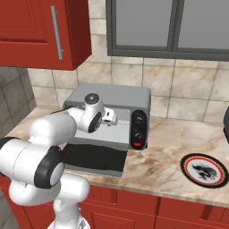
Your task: Pull the toaster oven rack outwards. Pick up the baguette from the plate and place it on the toaster oven rack. Close the toaster oven door fully and set the temperature to the lowest setting.
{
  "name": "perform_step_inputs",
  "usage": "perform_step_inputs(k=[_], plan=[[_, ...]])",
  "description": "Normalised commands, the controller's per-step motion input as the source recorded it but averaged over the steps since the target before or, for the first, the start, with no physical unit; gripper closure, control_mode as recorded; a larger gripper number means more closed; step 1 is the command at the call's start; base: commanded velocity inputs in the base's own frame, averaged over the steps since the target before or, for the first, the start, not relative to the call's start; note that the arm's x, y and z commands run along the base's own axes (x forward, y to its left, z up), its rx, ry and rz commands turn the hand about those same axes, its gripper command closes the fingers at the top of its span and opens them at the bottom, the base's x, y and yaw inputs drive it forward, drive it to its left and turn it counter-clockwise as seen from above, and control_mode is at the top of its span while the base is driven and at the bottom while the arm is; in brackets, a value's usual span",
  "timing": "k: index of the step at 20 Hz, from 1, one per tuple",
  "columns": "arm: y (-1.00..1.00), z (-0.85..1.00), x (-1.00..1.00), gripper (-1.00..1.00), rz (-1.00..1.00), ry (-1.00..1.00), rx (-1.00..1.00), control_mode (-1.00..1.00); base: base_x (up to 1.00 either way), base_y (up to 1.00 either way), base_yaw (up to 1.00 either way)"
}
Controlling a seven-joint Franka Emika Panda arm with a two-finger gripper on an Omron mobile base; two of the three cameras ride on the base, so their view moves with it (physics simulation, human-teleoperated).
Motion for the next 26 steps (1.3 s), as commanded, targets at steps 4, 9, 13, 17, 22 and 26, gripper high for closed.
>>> perform_step_inputs(k=[4,9,13,17,22,26], plan=[[-0.01,0.19,-0.36,-1.0,0.0,-0.03,0.0,-1.0,0.0,0.0,0.0],[-0.07,0.36,-0.56,-1.0,0.0,-0.07,0.02,-1.0,0.0,0.0,0.0],[-0.16,0.46,-0.46,-1.0,0.0,-0.06,0.03,-1.0,0.0,0.0,0.0],[-0.39,0.34,-0.43,-1.0,-0.02,0.0,0.04,-1.0,0.0,0.0,0.0],[-0.67,0.22,-0.37,-1.0,-0.08,0.09,0.09,-1.0,0.0,0.0,0.0],[-0.65,0.06,-0.35,-1.0,-0.11,0.15,0.16,-1.0,0.0,0.0,0.0]])
